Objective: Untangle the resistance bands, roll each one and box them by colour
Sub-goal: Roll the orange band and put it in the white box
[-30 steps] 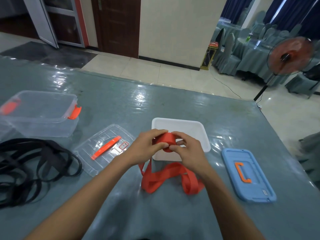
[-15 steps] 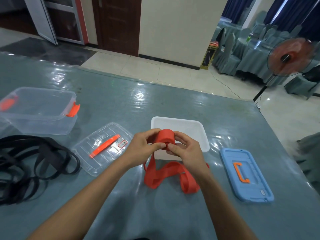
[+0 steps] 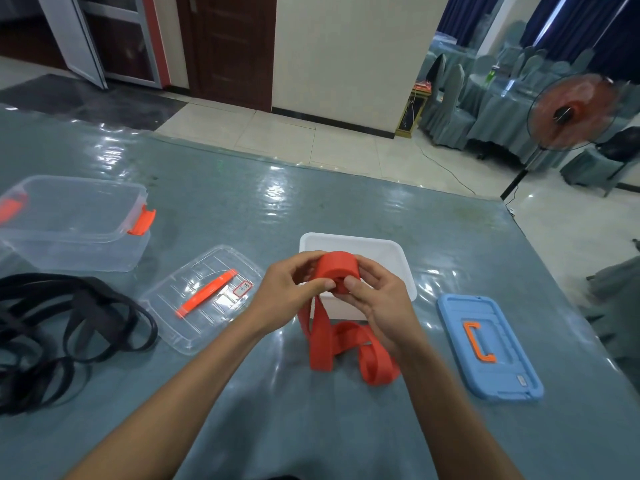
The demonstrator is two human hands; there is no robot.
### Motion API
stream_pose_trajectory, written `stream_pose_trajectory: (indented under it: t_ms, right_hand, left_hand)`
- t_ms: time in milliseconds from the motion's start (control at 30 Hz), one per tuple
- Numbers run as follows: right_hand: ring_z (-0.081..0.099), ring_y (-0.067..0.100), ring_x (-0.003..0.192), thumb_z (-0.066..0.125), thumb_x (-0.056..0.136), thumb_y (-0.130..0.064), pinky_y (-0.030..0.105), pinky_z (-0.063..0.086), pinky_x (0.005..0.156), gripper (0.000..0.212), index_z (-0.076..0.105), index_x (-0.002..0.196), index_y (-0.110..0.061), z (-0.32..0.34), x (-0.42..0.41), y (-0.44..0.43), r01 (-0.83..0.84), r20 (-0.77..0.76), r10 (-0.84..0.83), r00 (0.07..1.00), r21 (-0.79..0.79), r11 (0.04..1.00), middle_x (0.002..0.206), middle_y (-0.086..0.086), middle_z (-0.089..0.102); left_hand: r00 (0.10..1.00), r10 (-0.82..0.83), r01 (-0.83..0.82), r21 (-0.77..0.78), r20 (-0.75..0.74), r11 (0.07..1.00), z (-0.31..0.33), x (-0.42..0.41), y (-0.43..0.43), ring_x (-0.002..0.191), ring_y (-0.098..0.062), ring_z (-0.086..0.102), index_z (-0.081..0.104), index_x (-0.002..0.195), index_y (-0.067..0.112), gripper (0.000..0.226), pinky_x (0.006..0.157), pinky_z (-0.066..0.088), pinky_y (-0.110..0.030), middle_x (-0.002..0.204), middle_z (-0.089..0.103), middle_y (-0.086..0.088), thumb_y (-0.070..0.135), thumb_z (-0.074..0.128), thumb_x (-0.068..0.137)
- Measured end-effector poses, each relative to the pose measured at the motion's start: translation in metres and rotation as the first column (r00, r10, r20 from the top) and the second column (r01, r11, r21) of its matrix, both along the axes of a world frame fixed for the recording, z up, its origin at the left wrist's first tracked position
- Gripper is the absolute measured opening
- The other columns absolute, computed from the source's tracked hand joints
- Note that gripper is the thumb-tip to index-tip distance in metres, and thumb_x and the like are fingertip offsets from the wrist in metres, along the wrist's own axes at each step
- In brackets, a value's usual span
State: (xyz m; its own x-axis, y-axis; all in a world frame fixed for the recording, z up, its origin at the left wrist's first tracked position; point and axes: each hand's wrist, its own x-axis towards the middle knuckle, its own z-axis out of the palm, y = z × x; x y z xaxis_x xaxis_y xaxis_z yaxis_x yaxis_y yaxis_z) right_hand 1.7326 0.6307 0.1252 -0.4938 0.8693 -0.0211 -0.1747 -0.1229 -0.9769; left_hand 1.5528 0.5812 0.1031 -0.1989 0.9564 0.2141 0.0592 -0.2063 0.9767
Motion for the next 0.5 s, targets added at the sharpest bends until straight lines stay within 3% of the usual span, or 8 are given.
stream_pose_trajectory:
  t_ms: [100,233,267,367,500]
  right_hand:
    - [0.069,0.032,0.112,0.070,0.092,-0.010,0.036,0.058,0.090,0.038,0.063,0.129,-0.017,-0.001,-0.001,-0.005,-0.035,0.033,0.036,0.999,-0.004,0.999,0.126,0.009,0.070]
    - [0.065,-0.004,0.111,0.081,0.082,-0.021,0.015,0.051,0.093,0.053,0.062,0.110,-0.063,0.014,-0.001,-0.004,-0.082,0.435,-0.096,0.895,0.373,0.924,0.113,-0.031,0.069]
    - [0.063,-0.007,0.111,0.082,0.080,-0.022,0.015,0.049,0.094,0.053,0.062,0.106,-0.064,0.016,-0.002,-0.003,-0.099,0.470,-0.114,0.875,0.405,0.909,0.111,-0.033,0.069]
    - [0.064,-0.001,0.111,0.081,0.078,-0.015,0.027,0.051,0.099,0.047,0.067,0.111,-0.045,0.018,-0.002,-0.001,-0.083,0.445,-0.122,0.887,0.414,0.906,0.110,-0.024,0.072]
    - [0.070,0.012,0.110,0.078,0.082,-0.003,0.026,0.055,0.095,0.042,0.069,0.115,-0.030,0.018,-0.003,-0.001,0.046,0.245,-0.117,0.962,0.277,0.960,0.111,-0.008,0.076]
  left_hand:
    - [0.995,-0.003,0.004,0.008,-0.096,1.000,0.000,-0.006,-0.003,0.105,-0.013,0.072,0.070,0.120,0.021,0.041,0.096,0.055,-0.028,0.108,0.076,0.006,0.011,0.079,0.082]
    - [0.939,-0.039,0.046,0.010,-0.343,0.999,0.002,-0.019,-0.005,0.110,-0.007,0.066,0.066,0.129,0.023,0.044,0.099,0.052,-0.029,0.117,0.071,0.015,0.023,0.078,0.086]
    - [0.928,-0.048,0.057,0.015,-0.368,0.998,0.002,-0.020,-0.006,0.111,-0.008,0.066,0.066,0.130,0.024,0.045,0.099,0.052,-0.029,0.118,0.070,0.015,0.024,0.078,0.086]
    - [0.947,-0.026,0.043,0.044,-0.320,0.998,0.003,-0.017,-0.006,0.111,-0.008,0.067,0.066,0.129,0.025,0.047,0.099,0.052,-0.028,0.116,0.071,0.015,0.023,0.081,0.084]
    - [0.998,0.051,-0.050,0.012,-0.044,0.999,-0.002,-0.009,-0.006,0.114,-0.009,0.068,0.066,0.131,0.020,0.054,0.102,0.052,-0.028,0.119,0.074,0.008,0.011,0.083,0.081]
